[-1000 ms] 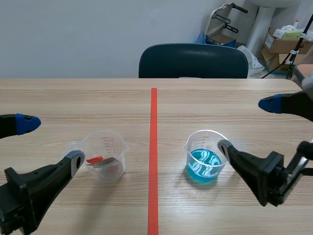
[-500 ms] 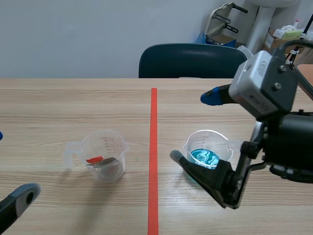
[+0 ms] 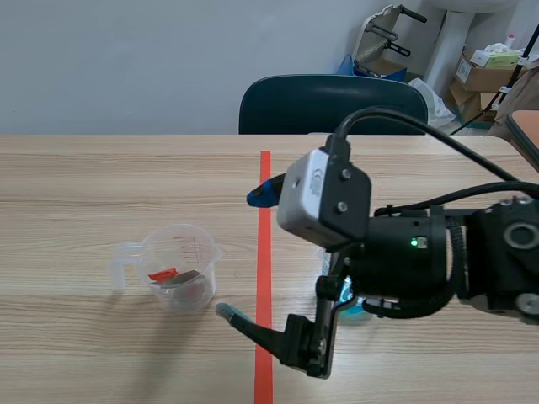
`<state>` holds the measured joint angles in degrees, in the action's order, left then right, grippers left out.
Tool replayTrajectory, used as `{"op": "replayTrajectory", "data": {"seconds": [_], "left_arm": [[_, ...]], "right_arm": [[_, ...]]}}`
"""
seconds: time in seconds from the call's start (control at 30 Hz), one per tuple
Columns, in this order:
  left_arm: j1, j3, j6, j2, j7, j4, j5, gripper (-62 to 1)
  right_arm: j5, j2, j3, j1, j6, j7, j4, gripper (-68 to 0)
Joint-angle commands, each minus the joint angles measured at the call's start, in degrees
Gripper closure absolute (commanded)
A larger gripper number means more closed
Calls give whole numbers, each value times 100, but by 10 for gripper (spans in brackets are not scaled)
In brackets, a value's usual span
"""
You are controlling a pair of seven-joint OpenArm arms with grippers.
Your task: Do the redox reaction experiment
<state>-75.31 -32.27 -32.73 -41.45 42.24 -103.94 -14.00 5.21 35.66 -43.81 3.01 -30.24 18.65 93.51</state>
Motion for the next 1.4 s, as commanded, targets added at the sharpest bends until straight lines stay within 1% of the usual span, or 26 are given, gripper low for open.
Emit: {"op": "replayTrajectory", "data": {"seconds": [0.0,0.1,0.2,0.33,0.47,0.5,0.7,0.9,1.37], "left_arm": [[-13,44,-28,33,186,72,92,-623],[-13,44,-116,31,417,297,323,-623],[-13,46,-142,31,667,490,551,-623],[-13,129,-157,31,874,697,789,-623],[-13,190,-157,31,942,885,809,-623],[-13,201,-157,33,942,918,809,-623],[-13,205,-157,59,935,970,807,-623],[-13,205,-155,63,920,970,807,-623],[-13,205,-149,63,872,970,809,-623]], "right_arm": [[4,-151,-76,273,39,181,-136,-679],[-92,-387,-417,673,42,518,-555,-679],[-232,-640,-717,1040,42,739,-929,-679],[-372,-946,-1034,1412,42,789,-1329,-679],[-402,-1104,-1226,1624,42,872,-1504,-679],[-437,-1121,-1231,1648,42,925,-1504,-667],[-638,-1137,-1231,1683,42,1095,-1504,-566],[-654,-1137,-1231,1683,42,1224,-1504,-399],[-654,-1134,-1231,1683,42,1283,-1504,-63]]}}
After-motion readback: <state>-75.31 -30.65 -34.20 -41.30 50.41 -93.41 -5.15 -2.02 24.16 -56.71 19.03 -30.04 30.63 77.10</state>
